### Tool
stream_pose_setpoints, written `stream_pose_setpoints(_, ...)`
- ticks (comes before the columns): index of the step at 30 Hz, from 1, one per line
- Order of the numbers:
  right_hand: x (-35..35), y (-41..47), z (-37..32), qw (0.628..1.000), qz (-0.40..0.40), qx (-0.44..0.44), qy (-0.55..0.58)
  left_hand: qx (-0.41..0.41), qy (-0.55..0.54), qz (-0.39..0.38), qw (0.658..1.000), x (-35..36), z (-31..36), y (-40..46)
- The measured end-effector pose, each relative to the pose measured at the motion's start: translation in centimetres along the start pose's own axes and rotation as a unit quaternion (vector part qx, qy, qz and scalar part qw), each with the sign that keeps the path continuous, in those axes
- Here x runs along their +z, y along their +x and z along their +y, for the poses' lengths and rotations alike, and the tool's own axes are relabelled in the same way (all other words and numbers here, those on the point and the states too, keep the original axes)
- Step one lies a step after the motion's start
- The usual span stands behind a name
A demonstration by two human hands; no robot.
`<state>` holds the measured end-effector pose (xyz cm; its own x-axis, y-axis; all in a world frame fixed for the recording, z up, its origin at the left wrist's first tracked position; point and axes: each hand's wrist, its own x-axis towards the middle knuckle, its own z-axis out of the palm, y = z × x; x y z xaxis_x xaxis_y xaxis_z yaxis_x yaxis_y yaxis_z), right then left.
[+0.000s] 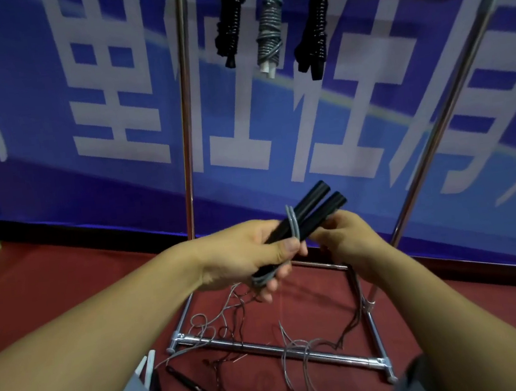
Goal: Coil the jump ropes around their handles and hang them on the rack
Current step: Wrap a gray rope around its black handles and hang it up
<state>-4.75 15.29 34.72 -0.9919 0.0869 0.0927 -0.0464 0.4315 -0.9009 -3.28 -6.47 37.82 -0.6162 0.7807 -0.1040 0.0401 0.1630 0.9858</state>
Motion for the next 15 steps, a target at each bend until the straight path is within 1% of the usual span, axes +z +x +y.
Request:
stream_pose_setpoints(4,0.4,-0.4,-0.3,0.999,-0.043,0.019,-0.010,0.048,-0.018,0.066,0.996,-0.3,-0.1,0.3)
stream_pose_setpoints(8,0.5,-0.9,-1.2,0.997,-0.071,0.009,-0.015,0.067,-0.068,0.117,0.989,-0.8,0.4,0.4)
stream_pose_setpoints(11,0.3,-1.1,-1.7,0.998,-0.060,0.001,-0.011,0.070,-0.079,0.145,0.984,-1.5,0.6,0.2)
stream_pose_setpoints(15,0.1,-1.6,-2.3,0.999,-0.043,-0.017,0.004,0.060,-0.084,0.162,0.981,-2.2,0.5,-0.1)
